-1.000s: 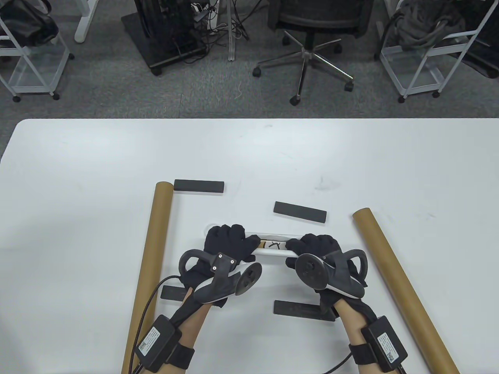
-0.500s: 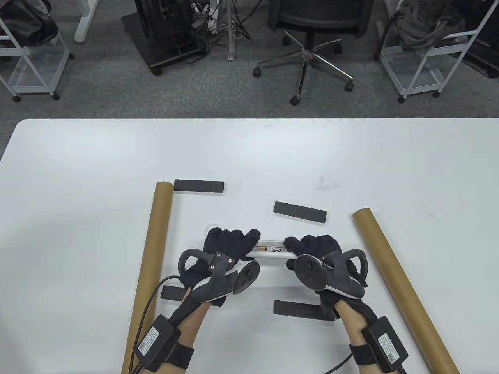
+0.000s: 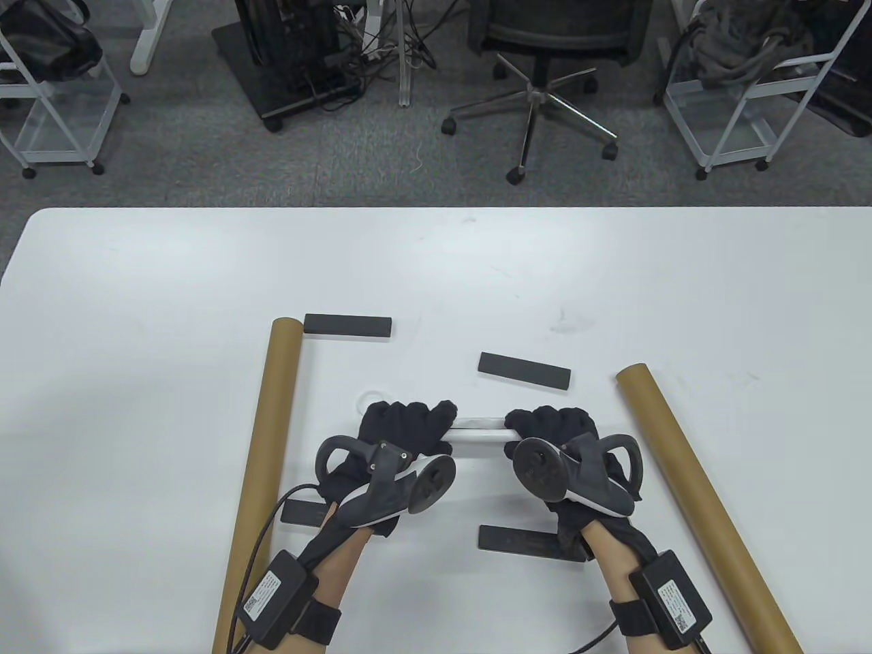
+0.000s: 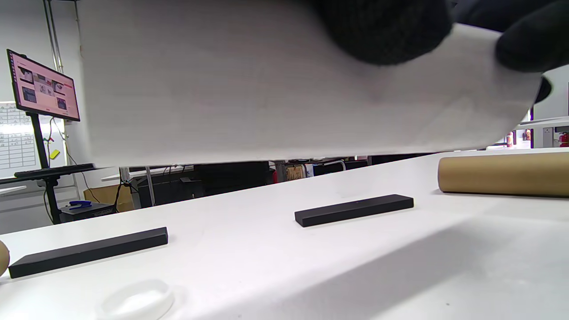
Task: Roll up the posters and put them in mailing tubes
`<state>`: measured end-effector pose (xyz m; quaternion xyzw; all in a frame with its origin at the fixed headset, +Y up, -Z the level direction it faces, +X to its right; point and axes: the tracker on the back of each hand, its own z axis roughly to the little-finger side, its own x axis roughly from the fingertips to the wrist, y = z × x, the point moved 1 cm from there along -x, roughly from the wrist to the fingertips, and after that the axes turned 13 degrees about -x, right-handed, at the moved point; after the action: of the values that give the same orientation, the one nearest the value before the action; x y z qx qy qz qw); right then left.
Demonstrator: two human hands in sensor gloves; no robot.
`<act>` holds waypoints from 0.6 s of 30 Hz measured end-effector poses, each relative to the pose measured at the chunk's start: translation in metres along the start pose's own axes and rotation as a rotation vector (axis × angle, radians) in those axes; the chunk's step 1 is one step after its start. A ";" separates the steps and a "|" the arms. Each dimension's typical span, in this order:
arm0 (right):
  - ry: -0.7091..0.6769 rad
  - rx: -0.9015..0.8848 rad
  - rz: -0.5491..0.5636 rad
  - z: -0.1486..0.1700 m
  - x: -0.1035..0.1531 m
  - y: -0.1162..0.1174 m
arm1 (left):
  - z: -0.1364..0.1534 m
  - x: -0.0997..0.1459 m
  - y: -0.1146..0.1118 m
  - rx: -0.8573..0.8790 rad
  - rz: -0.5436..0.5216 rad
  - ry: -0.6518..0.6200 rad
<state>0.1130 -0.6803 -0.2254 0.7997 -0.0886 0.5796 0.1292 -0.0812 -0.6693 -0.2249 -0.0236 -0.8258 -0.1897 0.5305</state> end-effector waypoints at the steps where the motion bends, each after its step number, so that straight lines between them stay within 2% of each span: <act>1: 0.003 0.005 0.003 0.000 0.000 0.000 | 0.000 0.000 0.001 0.013 -0.005 0.000; 3: 0.001 0.038 0.023 0.001 0.000 -0.001 | 0.000 0.000 0.002 0.030 -0.003 0.002; 7: -0.010 0.034 0.031 -0.001 0.001 -0.002 | -0.002 0.001 0.001 -0.050 -0.018 -0.004; 18: -0.016 0.023 0.067 0.000 0.002 -0.002 | 0.000 0.000 0.000 -0.028 -0.020 0.001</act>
<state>0.1147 -0.6782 -0.2241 0.8024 -0.1098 0.5780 0.0998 -0.0810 -0.6691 -0.2244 -0.0225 -0.8231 -0.2064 0.5286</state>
